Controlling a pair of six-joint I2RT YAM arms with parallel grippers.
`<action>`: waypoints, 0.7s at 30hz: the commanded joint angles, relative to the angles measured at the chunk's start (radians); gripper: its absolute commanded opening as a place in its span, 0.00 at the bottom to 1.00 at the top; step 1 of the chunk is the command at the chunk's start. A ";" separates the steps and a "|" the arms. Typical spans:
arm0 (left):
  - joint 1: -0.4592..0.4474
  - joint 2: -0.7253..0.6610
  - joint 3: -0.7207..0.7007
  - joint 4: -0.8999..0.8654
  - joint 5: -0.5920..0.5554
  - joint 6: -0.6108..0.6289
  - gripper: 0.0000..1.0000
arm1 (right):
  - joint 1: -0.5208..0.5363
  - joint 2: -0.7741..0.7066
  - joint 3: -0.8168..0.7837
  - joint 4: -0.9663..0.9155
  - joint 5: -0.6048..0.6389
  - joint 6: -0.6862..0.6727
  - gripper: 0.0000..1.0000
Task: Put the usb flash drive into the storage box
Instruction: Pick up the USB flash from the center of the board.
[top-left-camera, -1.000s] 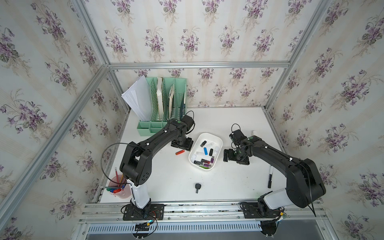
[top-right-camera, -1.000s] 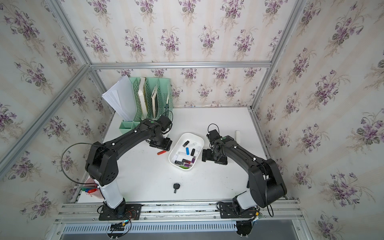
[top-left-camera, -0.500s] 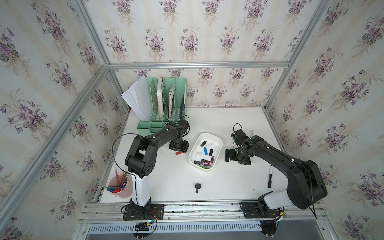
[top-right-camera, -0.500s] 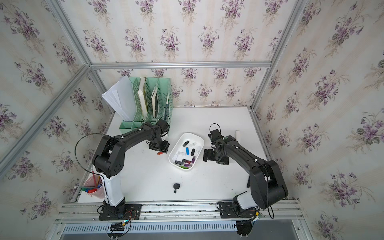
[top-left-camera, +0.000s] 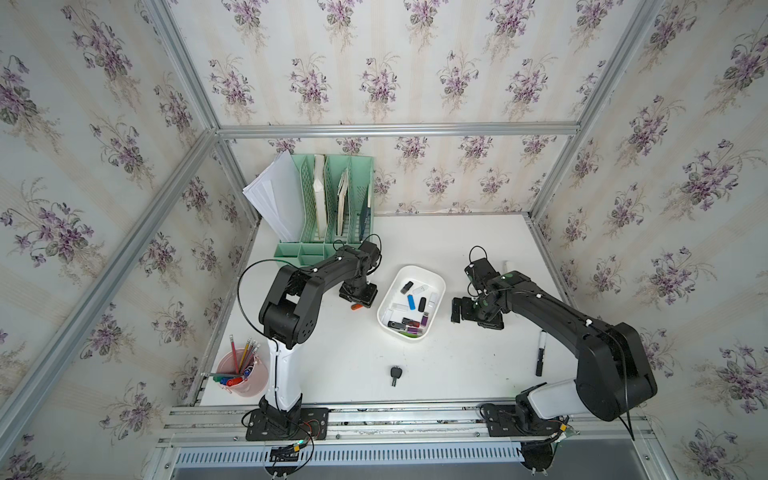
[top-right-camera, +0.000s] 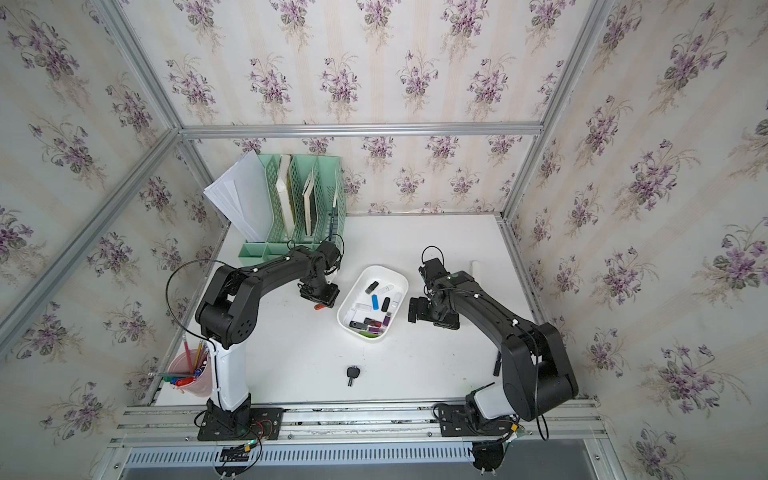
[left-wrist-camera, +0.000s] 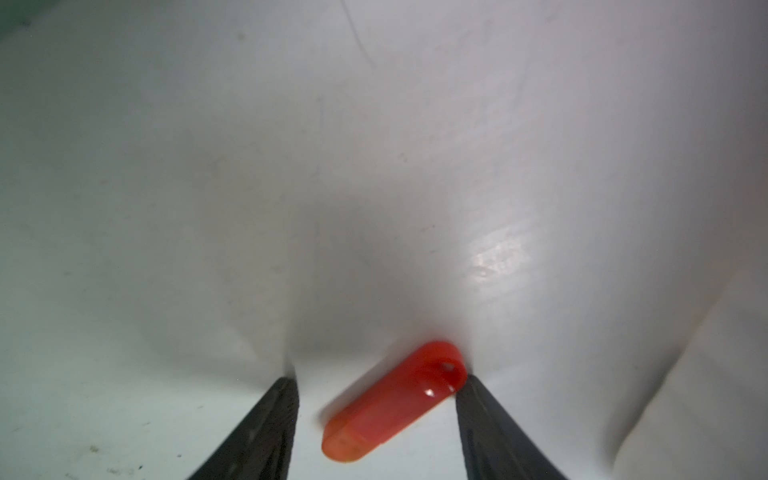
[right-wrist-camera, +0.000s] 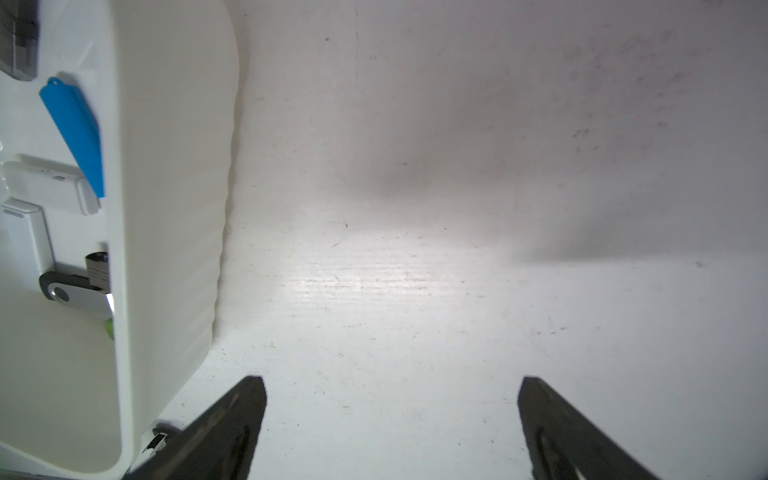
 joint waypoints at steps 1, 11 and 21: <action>0.000 0.013 -0.007 0.002 -0.009 0.011 0.61 | -0.002 -0.005 0.000 -0.017 0.006 -0.011 1.00; 0.001 0.005 -0.057 0.008 -0.003 -0.004 0.36 | -0.004 -0.002 -0.009 -0.006 -0.002 -0.010 1.00; 0.001 -0.029 -0.086 0.001 -0.005 -0.020 0.24 | -0.004 0.005 -0.011 0.003 -0.004 -0.008 1.00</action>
